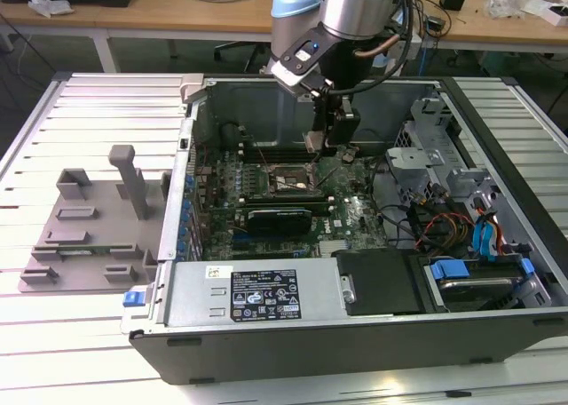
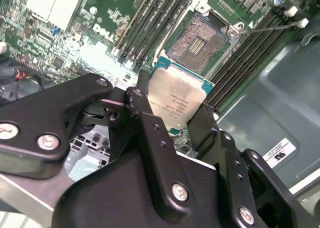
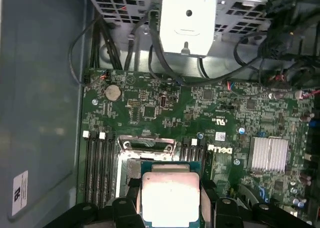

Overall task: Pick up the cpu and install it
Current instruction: 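Place the cpu into insertion slot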

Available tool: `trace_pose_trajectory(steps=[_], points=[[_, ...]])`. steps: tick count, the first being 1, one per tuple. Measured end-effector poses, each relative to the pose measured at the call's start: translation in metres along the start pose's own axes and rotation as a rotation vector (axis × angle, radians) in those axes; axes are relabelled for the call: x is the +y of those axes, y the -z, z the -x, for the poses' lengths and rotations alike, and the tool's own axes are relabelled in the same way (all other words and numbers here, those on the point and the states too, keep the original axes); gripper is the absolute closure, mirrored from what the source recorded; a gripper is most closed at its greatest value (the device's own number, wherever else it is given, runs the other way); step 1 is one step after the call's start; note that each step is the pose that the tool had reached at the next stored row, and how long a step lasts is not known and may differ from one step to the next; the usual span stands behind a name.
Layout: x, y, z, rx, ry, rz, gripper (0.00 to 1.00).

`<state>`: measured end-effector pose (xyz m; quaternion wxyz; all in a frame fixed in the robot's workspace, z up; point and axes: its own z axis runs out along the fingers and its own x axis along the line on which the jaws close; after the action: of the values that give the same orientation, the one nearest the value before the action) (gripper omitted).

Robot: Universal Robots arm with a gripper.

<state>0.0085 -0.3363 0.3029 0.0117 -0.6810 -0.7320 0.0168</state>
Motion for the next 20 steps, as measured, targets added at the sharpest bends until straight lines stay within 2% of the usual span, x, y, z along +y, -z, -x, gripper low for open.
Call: trace_pose_trajectory(steps=[5,7,12,20], points=[[-0.0002,-0.0001,0.0000,-0.0004,0.000,0.0000,0.45],[-0.0037,-0.0009,-0.0005,-0.0012,-0.001,-0.0001,0.45],[-0.0067,-0.0025,-0.0019,-0.0013,-0.001,-0.0001,0.45],[-0.0111,-0.0056,-0.0094,-0.0012,-0.002,-0.0001,0.45]])
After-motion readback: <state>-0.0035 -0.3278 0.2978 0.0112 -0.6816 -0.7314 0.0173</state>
